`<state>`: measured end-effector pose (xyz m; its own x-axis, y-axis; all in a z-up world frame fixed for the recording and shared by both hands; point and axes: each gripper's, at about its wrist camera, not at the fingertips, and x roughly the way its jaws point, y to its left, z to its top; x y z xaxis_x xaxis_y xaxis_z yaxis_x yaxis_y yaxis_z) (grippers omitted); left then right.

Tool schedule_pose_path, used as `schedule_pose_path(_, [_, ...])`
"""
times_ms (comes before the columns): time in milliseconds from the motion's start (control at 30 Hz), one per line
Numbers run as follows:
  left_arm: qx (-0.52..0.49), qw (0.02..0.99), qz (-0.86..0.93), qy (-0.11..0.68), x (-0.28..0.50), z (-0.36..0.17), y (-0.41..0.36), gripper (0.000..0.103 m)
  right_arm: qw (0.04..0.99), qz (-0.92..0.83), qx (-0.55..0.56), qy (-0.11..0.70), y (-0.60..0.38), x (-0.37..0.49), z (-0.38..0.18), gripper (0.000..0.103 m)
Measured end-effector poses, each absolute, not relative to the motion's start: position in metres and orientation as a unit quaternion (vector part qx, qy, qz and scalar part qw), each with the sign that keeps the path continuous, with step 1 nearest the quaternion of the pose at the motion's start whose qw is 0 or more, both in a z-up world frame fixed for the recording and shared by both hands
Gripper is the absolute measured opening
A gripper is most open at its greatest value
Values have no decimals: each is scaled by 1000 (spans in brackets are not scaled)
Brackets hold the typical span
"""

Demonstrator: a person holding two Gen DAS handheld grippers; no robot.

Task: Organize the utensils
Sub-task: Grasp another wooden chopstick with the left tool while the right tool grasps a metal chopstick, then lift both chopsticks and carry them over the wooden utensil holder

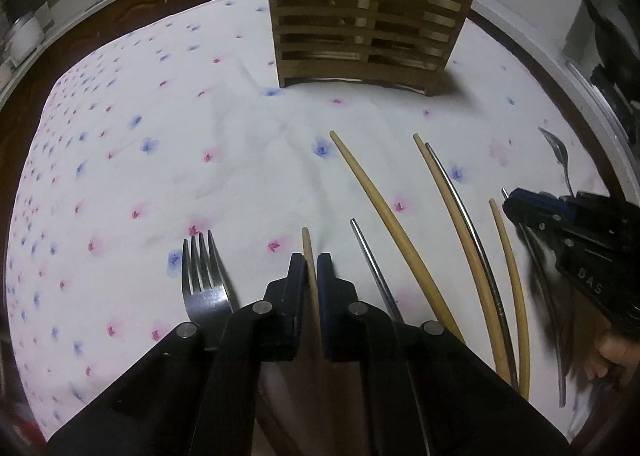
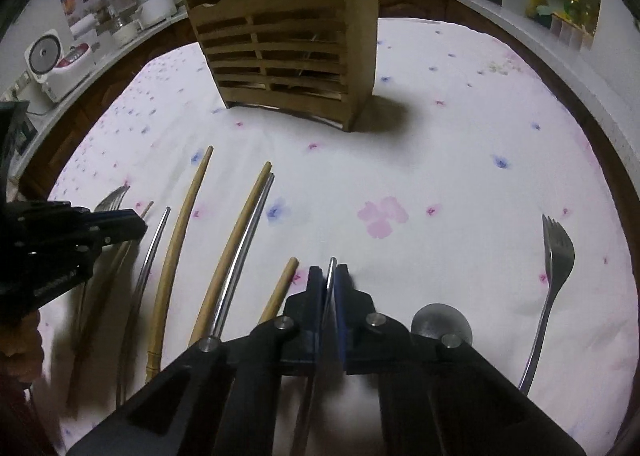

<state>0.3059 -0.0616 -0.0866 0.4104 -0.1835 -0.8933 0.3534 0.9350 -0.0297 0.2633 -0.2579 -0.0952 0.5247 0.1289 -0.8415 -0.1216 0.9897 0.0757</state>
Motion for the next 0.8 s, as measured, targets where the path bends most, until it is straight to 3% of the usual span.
schedule_pose_path(800, [-26, 886, -216, 409, 214, 34, -23, 4, 917, 120, 91, 370, -275, 198, 11, 4])
